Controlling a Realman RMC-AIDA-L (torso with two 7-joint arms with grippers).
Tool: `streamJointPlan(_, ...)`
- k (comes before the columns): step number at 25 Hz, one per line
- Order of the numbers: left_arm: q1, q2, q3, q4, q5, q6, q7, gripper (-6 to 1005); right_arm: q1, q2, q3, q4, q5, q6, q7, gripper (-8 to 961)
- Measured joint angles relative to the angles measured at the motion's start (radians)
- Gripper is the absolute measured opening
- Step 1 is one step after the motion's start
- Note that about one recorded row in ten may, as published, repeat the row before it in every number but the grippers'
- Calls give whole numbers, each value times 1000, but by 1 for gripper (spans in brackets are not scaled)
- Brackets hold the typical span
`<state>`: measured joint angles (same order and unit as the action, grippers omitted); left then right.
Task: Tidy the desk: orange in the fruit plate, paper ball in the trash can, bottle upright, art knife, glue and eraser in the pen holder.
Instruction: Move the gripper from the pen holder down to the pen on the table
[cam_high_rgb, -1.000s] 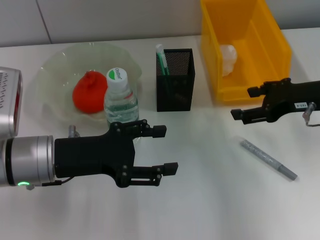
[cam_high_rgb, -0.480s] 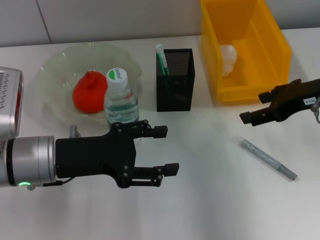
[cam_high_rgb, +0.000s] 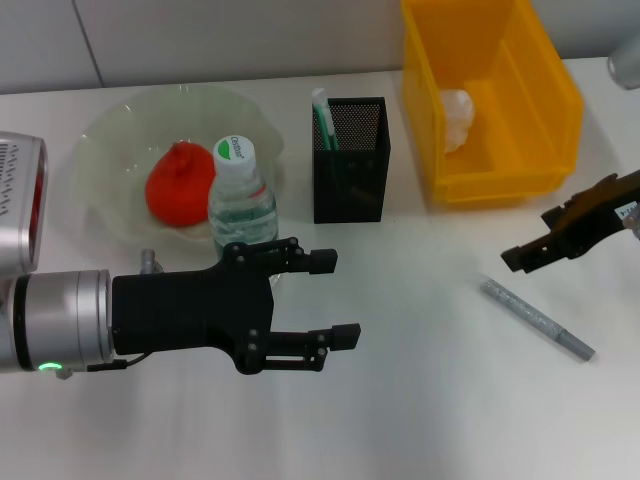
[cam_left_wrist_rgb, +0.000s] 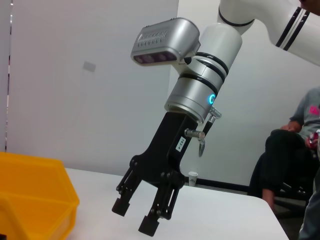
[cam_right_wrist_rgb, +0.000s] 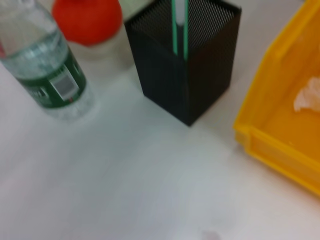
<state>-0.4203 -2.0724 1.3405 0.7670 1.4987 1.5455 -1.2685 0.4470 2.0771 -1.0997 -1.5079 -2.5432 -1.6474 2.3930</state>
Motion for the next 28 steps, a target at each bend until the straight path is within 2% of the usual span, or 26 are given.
streamJointPlan(12, 0, 0, 1, -1, -3, 1, 0, 802, 50, -1, -27, 78, -60, 8, 7, 819)
streamJointPlan(28, -1, 0, 7, -2, -3, 1, 0, 802, 67, 2, -127, 167, -96, 89, 7, 817)
